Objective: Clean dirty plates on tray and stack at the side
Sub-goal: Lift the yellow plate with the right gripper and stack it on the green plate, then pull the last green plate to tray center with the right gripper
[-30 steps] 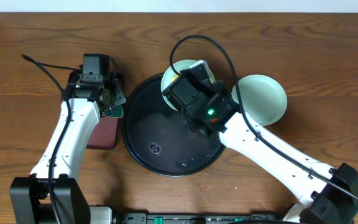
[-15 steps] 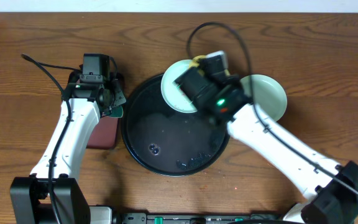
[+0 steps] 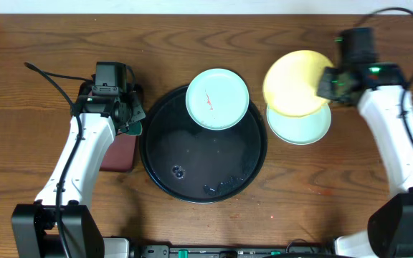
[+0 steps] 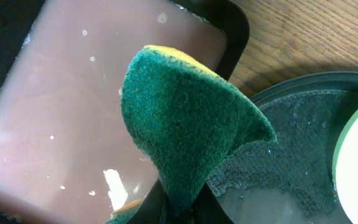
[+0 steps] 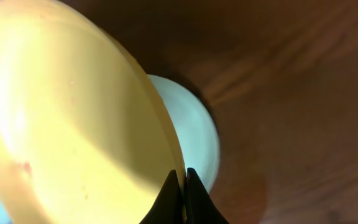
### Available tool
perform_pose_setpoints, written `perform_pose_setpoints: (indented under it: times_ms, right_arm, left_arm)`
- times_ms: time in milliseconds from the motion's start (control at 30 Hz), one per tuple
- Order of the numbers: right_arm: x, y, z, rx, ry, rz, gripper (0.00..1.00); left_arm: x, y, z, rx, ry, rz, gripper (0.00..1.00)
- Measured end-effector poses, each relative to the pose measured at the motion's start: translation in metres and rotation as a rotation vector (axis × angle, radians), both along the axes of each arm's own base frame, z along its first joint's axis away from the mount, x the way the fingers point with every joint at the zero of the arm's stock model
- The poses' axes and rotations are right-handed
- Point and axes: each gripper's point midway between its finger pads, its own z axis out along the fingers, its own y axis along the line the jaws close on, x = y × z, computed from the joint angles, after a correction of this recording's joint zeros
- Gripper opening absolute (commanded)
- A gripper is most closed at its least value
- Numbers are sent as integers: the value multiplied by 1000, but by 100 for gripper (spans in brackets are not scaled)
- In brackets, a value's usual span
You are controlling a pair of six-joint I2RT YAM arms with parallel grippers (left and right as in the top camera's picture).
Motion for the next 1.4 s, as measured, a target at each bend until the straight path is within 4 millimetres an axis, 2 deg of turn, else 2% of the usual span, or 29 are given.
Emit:
perform_pose_setpoints:
  times_ms: [67, 133, 367, 467, 733, 833, 967, 1067, 1167, 1333, 1400]
  right_arm:
    - [-4, -13, -10, 26, 40, -32, 1]
    - [-5, -18, -21, 44, 73, -45, 1]
    - [-9, -13, -76, 84, 233, -34, 1]
    - [-15, -12, -89, 90, 280, -35, 3]
    - [-20, -8, -86, 106, 291, -19, 16]
    - [-19, -4, -75, 116, 262, 14, 25]
    - [-12, 4, -48, 114, 178, 65, 26]
    - [-1, 20, -29, 117, 91, 115, 22]
    - [16, 55, -15, 142, 2, 226, 22]
    - [35, 122, -13, 204, -92, 432, 33]
    - [39, 141, -18, 227, -105, 486, 36]
  left_arm:
    - [0, 0, 0, 0, 0, 0, 8]
    - [0, 0, 0, 0, 0, 0, 7]
    - [0, 0, 0, 0, 0, 0, 7]
    - [0, 0, 0, 0, 0, 0, 8]
    - [0, 0, 0, 0, 0, 0, 8]
    - [0, 0, 0, 0, -1, 0, 8]
    - [0, 0, 0, 0, -1, 0, 8]
    - [0, 0, 0, 0, -1, 0, 8]
    - [1, 0, 0, 0, -5, 0, 8]
    - [4, 0, 2, 0, -18, 0, 7]
    - [4, 0, 2, -1, -19, 0, 7]
